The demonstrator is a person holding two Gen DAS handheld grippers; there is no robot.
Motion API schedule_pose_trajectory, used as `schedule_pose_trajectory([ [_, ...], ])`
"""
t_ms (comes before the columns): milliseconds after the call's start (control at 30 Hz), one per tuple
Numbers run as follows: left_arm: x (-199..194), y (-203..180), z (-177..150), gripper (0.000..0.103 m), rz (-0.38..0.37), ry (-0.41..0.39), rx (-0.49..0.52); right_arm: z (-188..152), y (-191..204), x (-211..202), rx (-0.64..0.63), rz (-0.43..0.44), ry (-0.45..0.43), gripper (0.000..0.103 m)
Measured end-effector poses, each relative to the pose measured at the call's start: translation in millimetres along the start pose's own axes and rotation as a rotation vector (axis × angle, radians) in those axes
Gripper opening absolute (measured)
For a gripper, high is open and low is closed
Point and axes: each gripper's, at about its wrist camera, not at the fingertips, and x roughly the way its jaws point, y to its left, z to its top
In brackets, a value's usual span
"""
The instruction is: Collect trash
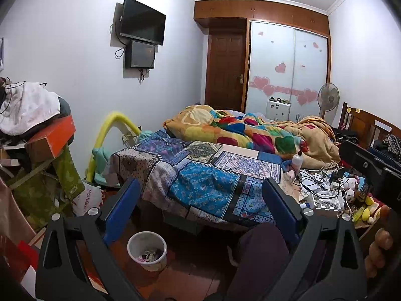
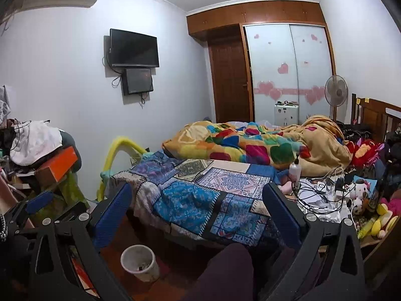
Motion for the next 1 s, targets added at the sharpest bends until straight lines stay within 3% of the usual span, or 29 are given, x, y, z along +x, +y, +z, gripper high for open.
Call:
schedule_pose_trajectory([
  [1000, 0.4, 0.1, -3.6, 0.099, -0.007, 0.005, -0.012, 3.5, 0.6, -5.2, -0.058, 0.003, -0.005, 0.103],
])
